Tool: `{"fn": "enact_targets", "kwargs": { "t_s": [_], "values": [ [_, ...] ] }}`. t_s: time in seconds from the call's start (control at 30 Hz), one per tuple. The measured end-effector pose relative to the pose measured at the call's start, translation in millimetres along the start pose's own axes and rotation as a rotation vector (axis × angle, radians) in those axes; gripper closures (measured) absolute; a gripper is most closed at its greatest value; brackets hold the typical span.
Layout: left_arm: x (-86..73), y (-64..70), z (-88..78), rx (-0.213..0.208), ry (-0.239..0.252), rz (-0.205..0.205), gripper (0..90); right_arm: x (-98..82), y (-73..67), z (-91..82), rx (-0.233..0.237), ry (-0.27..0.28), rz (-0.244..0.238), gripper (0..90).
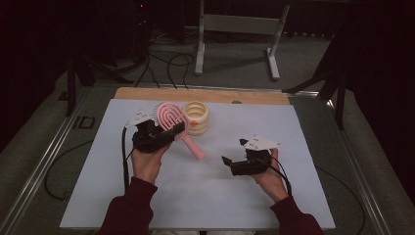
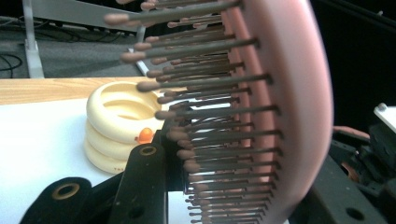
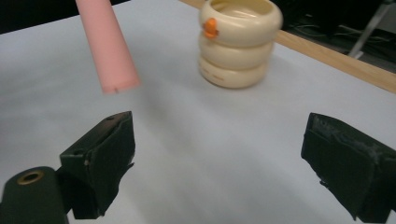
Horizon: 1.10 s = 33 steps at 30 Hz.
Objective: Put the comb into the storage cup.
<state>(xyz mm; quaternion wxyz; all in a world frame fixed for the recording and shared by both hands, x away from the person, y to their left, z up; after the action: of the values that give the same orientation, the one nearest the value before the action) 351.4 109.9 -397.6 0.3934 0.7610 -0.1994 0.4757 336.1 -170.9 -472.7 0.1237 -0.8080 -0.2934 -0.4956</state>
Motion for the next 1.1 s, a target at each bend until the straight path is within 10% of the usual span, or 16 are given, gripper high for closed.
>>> {"fn": "enact_targets", "kwargs": {
  "t_s": [0.43, 1.1],
  "values": [
    [19.1, 3.8, -2.1, 0.014, 0.001, 0.055, 63.5, -42.7, 17.5, -43.6, -0.086, 0.144, 0.036, 10.4],
    [39.6, 4.7, -1.4, -0.001, 0.014, 0.088, 63.5, -83.7, 38.6, -71.8, -0.181, 0.157, 0.127, 11.7]
  ]
}}
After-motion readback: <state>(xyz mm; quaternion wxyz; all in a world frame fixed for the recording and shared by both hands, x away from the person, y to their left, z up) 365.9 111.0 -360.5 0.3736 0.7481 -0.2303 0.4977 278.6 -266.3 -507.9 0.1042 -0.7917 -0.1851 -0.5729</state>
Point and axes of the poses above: each handheld gripper's, and its own axes: z roughly forward along the jaws, x roughly out of its top, y roughly to its right, the point moved 4 cm from there along z, roughly forward along the jaws, and after that the axes turned 10 degrees about -x, right-handed, at the moved point
